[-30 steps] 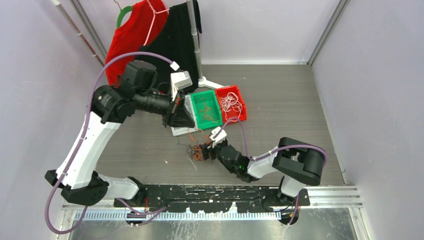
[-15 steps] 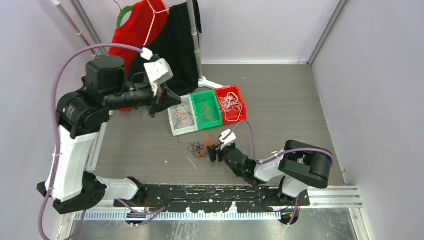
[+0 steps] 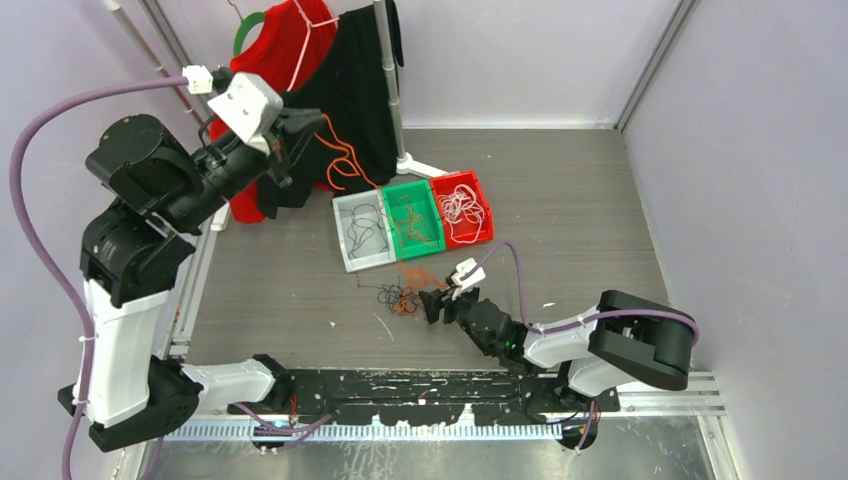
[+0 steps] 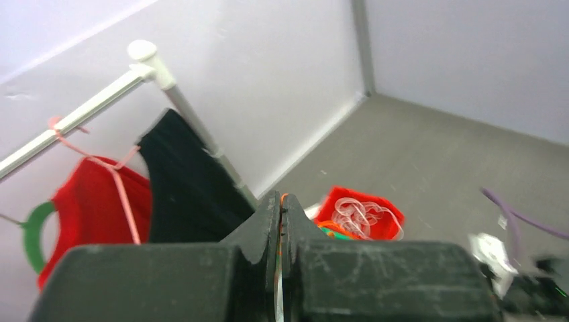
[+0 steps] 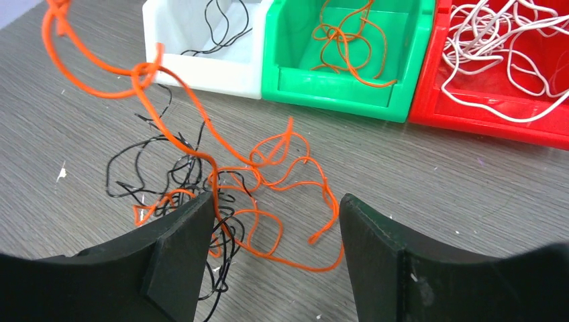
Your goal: Untangle the cables
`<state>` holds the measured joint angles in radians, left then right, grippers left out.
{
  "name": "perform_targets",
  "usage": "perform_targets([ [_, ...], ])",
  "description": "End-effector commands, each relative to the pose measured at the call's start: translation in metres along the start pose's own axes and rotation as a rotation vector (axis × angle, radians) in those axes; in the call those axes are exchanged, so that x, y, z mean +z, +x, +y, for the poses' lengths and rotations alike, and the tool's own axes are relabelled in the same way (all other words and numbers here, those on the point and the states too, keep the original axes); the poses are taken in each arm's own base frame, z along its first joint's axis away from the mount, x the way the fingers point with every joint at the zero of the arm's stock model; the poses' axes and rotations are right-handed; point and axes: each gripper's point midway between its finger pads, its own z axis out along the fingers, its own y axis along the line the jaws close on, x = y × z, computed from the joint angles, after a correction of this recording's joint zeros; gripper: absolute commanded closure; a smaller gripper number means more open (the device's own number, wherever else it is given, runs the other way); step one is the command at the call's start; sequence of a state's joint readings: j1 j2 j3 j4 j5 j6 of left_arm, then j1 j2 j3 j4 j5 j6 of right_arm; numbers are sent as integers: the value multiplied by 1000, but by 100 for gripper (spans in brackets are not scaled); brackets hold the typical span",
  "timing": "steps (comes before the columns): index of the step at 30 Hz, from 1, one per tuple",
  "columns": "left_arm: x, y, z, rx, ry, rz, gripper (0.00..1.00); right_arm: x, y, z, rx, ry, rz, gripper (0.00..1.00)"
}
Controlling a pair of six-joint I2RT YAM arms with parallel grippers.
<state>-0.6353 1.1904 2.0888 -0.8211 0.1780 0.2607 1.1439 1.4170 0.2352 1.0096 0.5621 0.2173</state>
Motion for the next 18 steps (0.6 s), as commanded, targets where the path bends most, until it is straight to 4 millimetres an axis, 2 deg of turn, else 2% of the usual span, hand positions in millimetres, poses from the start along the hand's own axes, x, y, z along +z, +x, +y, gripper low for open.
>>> perform_targets([
  [1, -9, -63, 64, 22, -335, -252, 100, -6, -12, -4, 35, 12, -35, 27],
  [5, -20, -89, 83, 47, -431, -333, 100, -7, -12, -5, 36, 10, -33, 28],
  [8, -23, -104, 84, 73, -423, -354, 100, -7, -10, -4, 47, 3, -33, 34],
  [10, -25, -109, 83, 73, -407, -353, 100, -7, -9, -3, 53, 2, -32, 43],
  [15, -43, -132, 92, 103, -455, -419, 100, -9, -7, -5, 59, 5, -29, 73],
  [18, -59, -151, 96, 123, -484, -466, 100, -10, -5, -6, 69, 10, -25, 81],
])
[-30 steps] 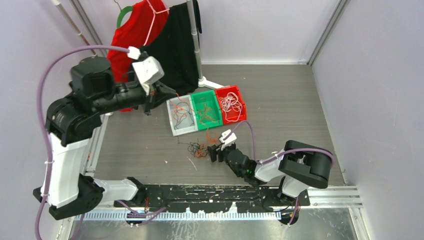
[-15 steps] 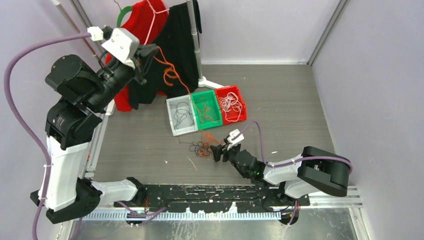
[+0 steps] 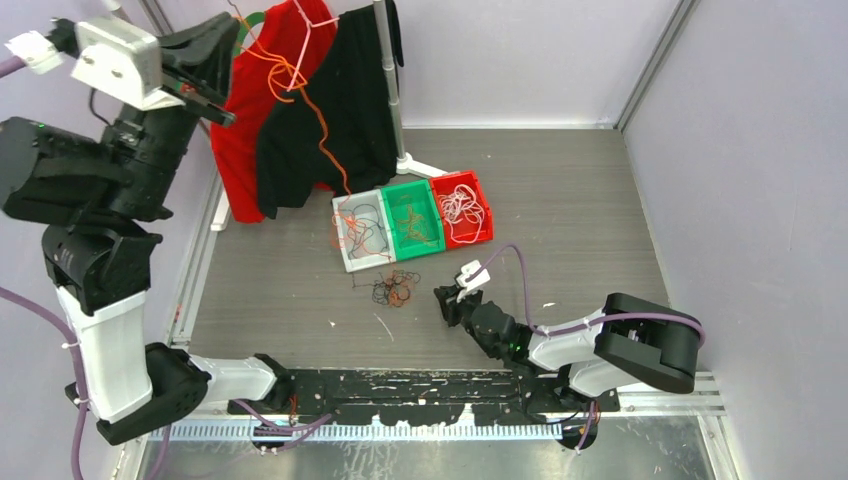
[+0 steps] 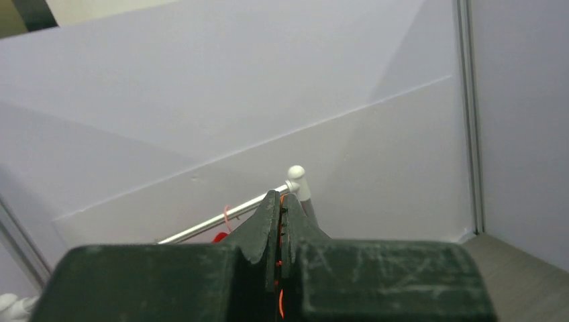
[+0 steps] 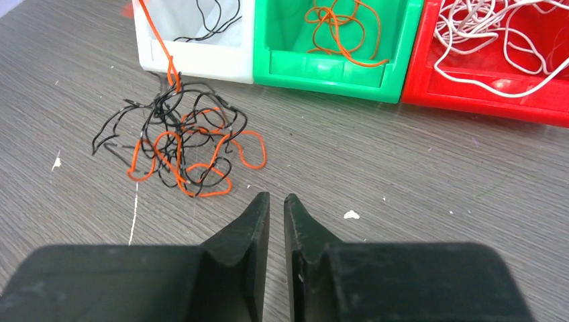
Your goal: Untangle the cables
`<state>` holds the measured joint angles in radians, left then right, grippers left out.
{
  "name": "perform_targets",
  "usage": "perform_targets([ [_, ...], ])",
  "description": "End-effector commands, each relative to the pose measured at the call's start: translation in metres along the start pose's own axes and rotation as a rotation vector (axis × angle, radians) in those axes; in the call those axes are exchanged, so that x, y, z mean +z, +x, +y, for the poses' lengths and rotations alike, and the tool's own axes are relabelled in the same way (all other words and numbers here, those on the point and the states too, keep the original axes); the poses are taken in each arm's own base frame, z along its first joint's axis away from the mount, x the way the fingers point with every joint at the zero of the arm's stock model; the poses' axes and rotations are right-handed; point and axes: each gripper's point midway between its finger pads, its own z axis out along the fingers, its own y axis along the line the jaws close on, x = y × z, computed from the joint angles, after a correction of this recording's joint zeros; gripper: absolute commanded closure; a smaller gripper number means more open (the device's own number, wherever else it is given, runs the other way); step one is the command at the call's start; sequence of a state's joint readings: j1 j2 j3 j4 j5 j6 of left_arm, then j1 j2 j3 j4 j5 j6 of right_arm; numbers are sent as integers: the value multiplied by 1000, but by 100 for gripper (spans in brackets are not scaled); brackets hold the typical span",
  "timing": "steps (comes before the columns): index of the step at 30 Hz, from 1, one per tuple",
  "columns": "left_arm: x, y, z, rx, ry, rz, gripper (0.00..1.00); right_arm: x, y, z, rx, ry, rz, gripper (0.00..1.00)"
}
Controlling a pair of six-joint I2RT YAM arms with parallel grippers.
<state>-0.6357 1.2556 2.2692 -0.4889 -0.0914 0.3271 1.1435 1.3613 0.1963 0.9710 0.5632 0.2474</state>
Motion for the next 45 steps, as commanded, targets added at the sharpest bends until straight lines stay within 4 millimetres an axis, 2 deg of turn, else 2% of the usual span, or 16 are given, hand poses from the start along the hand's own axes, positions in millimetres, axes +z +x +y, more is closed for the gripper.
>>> perform_targets([
  [1, -3, -42, 21, 33, -65, -119, 100, -1, -10, 1, 51, -1, -43, 79],
  [4, -4, -37, 7, 30, 16, -89, 100, 0, -28, 9, 43, -29, -81, 53],
  [6, -7, -28, -6, 23, 83, -63, 100, 2, -50, 18, 23, -58, -110, 42],
  [8, -8, -19, -15, 15, 121, -45, 100, 3, -80, 37, -14, -123, -138, 33],
  [9, -6, -14, -20, 11, 137, -34, 100, 4, -89, 45, -36, -155, -140, 29],
  [10, -15, -22, -18, 11, 142, -50, 100, 3, -105, 55, -42, -189, -163, 27],
  [12, -18, -23, -19, 8, 152, -51, 100, 2, -125, 74, -70, -264, -173, 22],
  [15, -19, -23, -21, 7, 166, -51, 100, 3, -150, 107, -105, -395, -171, 17],
  [18, -20, -24, -23, 5, 176, -53, 100, 10, -151, 128, -146, -468, -145, 15],
  [21, -21, -24, -25, -3, 187, -52, 100, 22, -146, 136, -180, -492, -118, 18],
  [24, -21, -25, -27, -10, 194, -56, 100, 36, -144, 131, -193, -452, -111, 25],
  [28, -22, -29, -27, -14, 198, -67, 100, 43, -142, 126, -177, -438, -116, 34],
  [31, -23, -32, -27, -13, 203, -77, 100, 38, -141, 124, -179, -460, -108, 33],
  [36, -24, -30, -30, -23, 216, -75, 100, 40, -144, 107, -167, -443, -93, 30],
  [40, -24, -29, -31, -22, 218, -77, 100, 49, -143, 116, -175, -491, -59, 24],
  [45, -25, -31, -29, -21, 211, -84, 100, 66, -133, 121, -204, -511, -20, 25],
])
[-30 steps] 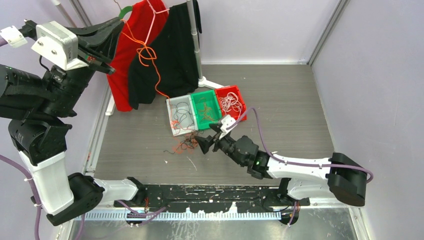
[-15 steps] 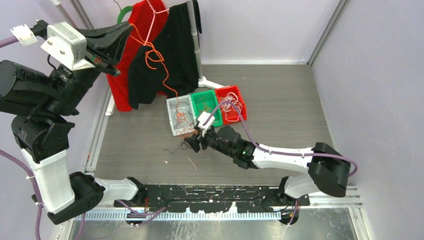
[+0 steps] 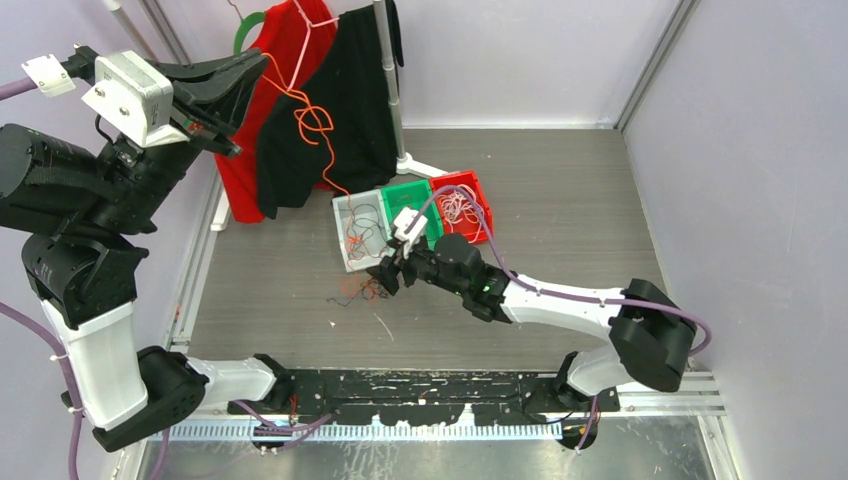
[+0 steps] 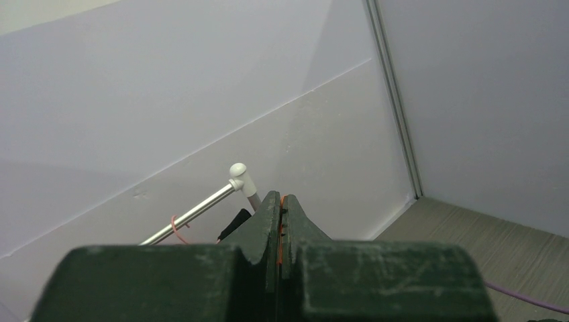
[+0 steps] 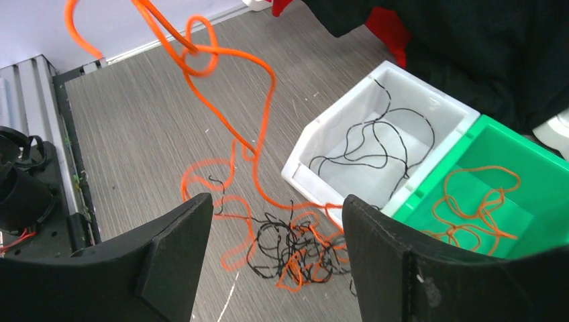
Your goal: Untangle the cables
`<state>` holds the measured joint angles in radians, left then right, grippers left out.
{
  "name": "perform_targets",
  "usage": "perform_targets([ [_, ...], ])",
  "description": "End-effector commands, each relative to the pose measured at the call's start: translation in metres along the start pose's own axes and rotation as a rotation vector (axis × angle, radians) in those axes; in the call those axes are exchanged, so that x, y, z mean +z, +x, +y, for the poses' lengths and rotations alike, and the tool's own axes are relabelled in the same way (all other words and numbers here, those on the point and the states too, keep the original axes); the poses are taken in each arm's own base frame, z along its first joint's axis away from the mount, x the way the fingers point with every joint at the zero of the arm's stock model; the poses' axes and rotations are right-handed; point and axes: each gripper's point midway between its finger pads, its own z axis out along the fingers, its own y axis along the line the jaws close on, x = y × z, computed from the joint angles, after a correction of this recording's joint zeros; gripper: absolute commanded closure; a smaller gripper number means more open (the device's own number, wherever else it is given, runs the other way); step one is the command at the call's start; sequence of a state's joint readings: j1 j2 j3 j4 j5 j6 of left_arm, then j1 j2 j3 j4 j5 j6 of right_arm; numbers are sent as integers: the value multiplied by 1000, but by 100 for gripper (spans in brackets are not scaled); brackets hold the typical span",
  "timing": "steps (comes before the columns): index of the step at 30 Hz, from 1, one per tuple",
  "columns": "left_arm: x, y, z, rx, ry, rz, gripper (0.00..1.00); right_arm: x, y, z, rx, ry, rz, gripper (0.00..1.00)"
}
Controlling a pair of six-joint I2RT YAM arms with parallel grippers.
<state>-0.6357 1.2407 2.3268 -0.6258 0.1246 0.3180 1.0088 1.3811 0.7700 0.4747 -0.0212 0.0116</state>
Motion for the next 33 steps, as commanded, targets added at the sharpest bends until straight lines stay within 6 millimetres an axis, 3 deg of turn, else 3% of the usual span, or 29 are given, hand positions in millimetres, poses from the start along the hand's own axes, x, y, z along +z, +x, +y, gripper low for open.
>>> perform_targets([
  [1, -6, -22, 5, -4, -14, -70, 100, 19, -19, 3, -18, -40, -37, 27],
  [5, -8, -24, 6, -2, -20, -73, 100, 33, -9, -7, -44, -11, -26, 37],
  [7, -10, -25, 6, -2, -21, -74, 100, 35, -6, -14, -50, 16, -31, 56],
  [10, -12, -28, 7, -5, -21, -80, 100, 31, -7, -17, -36, 34, -56, 92],
  [12, -12, -28, 7, -4, -24, -81, 100, 26, -4, -15, -23, 24, -52, 99],
  [28, -20, -58, 21, 23, -71, -164, 100, -21, 55, -19, 127, 94, -17, 99],
  [29, -20, -57, 20, 20, -64, -160, 100, -23, 47, -19, 128, 102, -41, 91],
  [30, -19, -55, 18, 17, -56, -153, 100, -24, 36, -20, 127, 113, -66, 74],
  [31, -19, -52, 16, 14, -48, -146, 100, -26, 19, -20, 124, 119, -101, 58],
  [33, -17, -47, 13, 10, -36, -131, 100, -31, -24, -17, 113, 113, -191, 38],
])
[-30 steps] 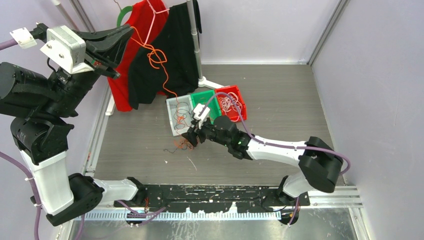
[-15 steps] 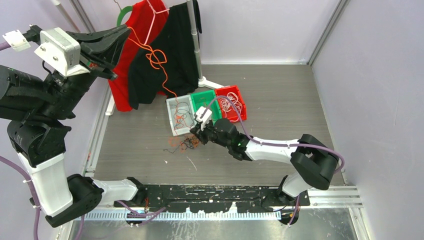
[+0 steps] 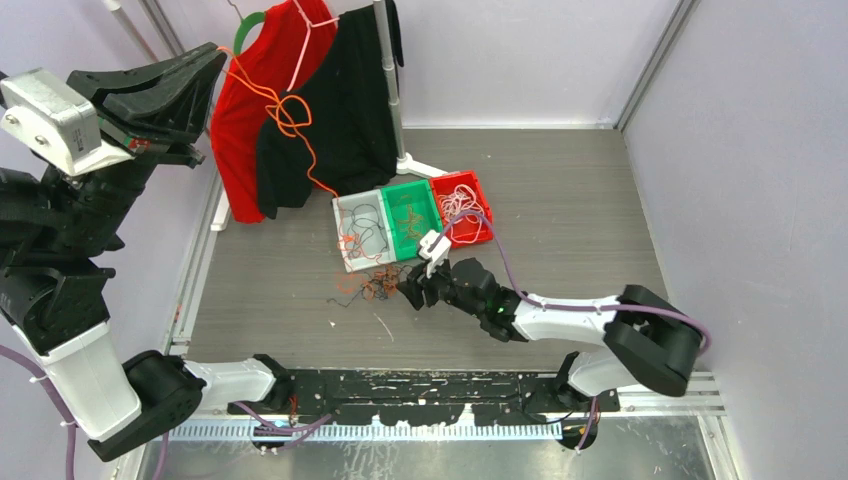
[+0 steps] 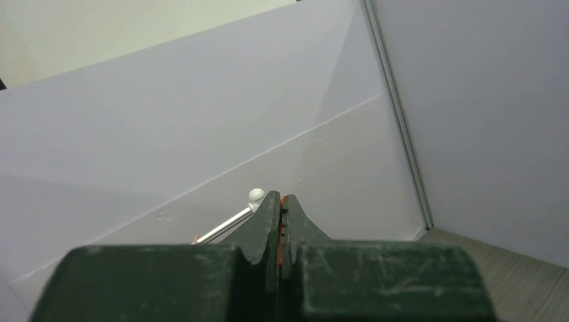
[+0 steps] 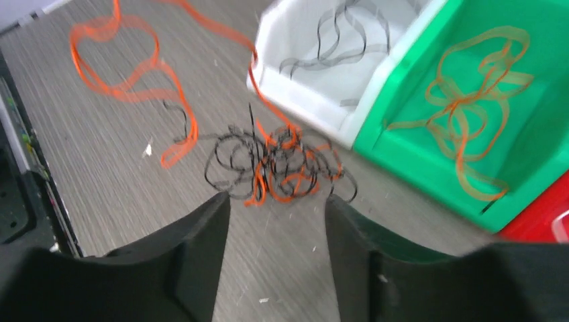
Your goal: Untangle the cables
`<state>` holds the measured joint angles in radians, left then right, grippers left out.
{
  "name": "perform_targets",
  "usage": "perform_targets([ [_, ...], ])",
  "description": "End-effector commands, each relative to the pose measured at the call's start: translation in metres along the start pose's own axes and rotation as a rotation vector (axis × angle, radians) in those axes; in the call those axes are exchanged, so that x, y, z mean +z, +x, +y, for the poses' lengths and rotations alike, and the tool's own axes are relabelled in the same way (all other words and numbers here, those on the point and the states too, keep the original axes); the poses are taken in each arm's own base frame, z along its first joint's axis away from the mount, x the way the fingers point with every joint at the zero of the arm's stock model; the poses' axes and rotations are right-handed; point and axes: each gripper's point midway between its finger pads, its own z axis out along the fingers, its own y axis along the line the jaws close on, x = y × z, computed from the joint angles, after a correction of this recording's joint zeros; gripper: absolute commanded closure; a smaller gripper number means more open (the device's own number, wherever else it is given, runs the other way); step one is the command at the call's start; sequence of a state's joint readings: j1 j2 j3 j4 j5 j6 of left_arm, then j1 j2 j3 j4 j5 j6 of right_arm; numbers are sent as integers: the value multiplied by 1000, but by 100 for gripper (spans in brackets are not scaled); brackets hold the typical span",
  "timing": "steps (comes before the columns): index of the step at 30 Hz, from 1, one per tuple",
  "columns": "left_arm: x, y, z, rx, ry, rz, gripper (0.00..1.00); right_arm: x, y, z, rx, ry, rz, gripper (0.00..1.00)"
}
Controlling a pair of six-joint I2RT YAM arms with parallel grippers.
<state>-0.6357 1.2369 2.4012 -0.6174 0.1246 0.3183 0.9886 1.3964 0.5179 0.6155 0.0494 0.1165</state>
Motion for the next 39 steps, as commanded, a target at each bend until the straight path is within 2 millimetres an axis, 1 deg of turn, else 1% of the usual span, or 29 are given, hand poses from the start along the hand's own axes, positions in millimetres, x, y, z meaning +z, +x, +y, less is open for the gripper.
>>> perform_targets([
  [1, -1, -13, 2, -2, -4, -47, 100, -21, -137, 17, 17, -14, -351, 27],
  [2, 0, -11, 1, -4, -2, -43, 100, -25, -159, 23, 7, -34, -389, 16],
  [4, 1, -9, 0, -6, 2, -40, 100, -32, -199, 37, -15, -88, -452, 8],
  [6, 2, -8, -1, -8, 6, -37, 100, -35, -231, 54, -42, -163, -490, 7],
  [8, 2, -7, -2, -9, 11, -34, 100, -34, -256, 69, -59, -223, -516, 7],
  [10, 4, -5, -3, -13, 14, -30, 100, -29, -272, 81, -72, -279, -530, 8],
  [11, 5, -3, -4, -18, 18, -26, 100, -28, -286, 87, -75, -300, -548, 9],
  [14, 6, -1, -6, -22, 24, -20, 100, -12, -294, 93, -63, -323, -543, 14],
  [16, 6, -1, -6, -22, 26, -22, 100, 0, -292, 95, -52, -327, -527, 19],
  [18, 7, -1, -6, -23, 28, -22, 100, 14, -284, 94, -38, -319, -496, 27],
  [19, 7, -1, -6, -23, 29, -23, 100, 21, -275, 93, -37, -315, -473, 30],
  [21, 7, -5, -5, -21, 26, -33, 100, 35, -253, 88, -31, -297, -425, 36],
  [23, 6, -10, -3, -14, 18, -48, 100, 47, -225, 80, -14, -276, -375, 45],
  [26, 5, -24, 4, 6, -1, -91, 100, 58, -182, 68, 35, -247, -324, 72],
  [27, 3, -31, 6, 15, -8, -108, 100, 61, -166, 64, 44, -234, -298, 77],
  [28, 0, -37, 9, 25, -18, -126, 100, 63, -151, 62, 50, -227, -274, 79],
  [29, 10, -31, 9, 35, -19, -118, 100, 63, -137, 58, 63, -217, -251, 79],
  [30, 11, -35, 13, 48, -34, -131, 100, 63, -123, 56, 80, -209, -235, 80],
  [32, 10, -45, 21, 84, -69, -166, 100, 60, -98, 51, 119, -196, -209, 79],
  [36, 6, -74, 45, 152, -183, -263, 100, 50, -47, 43, 162, -156, -150, 79],
  [39, 4, -87, 56, 189, -238, -308, 100, 41, -12, 36, 195, -119, -110, 74],
])
